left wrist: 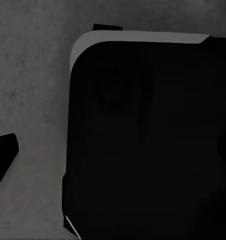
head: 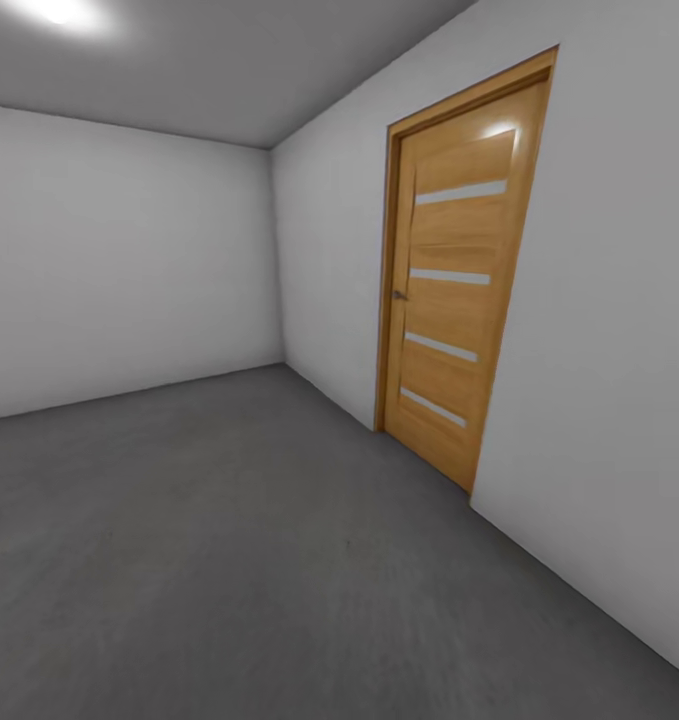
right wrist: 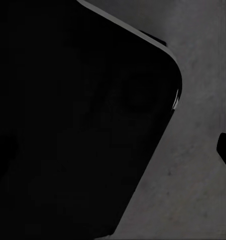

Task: Move the two storage containers from the living room to the garage. In the garage, place one container on the floor and stack the other container on top of it (either order is fine).

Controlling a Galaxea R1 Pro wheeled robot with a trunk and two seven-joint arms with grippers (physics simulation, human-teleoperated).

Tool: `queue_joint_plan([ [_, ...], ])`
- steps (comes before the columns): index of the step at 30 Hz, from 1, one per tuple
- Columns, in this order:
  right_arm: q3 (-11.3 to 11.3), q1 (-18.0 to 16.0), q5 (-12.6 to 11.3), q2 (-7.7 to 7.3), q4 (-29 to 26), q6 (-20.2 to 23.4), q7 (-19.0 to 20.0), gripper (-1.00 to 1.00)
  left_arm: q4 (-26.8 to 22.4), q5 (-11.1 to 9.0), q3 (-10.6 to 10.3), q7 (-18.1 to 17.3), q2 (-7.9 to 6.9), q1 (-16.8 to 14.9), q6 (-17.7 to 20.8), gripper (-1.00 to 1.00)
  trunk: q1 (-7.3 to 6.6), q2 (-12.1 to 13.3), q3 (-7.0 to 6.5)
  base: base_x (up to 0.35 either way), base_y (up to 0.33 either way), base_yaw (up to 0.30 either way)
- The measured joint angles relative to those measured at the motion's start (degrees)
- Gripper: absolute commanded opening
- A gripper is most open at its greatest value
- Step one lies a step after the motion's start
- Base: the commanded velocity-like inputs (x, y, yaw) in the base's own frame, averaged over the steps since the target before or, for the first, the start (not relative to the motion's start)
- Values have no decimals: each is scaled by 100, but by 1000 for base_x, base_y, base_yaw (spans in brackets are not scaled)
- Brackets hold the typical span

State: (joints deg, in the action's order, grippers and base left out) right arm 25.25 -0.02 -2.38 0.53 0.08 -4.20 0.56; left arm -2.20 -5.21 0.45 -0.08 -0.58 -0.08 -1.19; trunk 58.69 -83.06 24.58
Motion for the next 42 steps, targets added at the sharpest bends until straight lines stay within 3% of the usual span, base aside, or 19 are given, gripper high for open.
queue_joint_plan([
  [36, 0, -1, -7, -5, 0, 3, 0, 100, 0, -4, 8, 0, -4, 0, 0, 100, 0, 0, 0, 323, 0, 0],
  [42, 0, -4, -1, -6, 0, -1, 0, 100, 2, -4, 7, 3, -5, 0, -2, 100, 0, 0, 0, 323, 0, 159],
])
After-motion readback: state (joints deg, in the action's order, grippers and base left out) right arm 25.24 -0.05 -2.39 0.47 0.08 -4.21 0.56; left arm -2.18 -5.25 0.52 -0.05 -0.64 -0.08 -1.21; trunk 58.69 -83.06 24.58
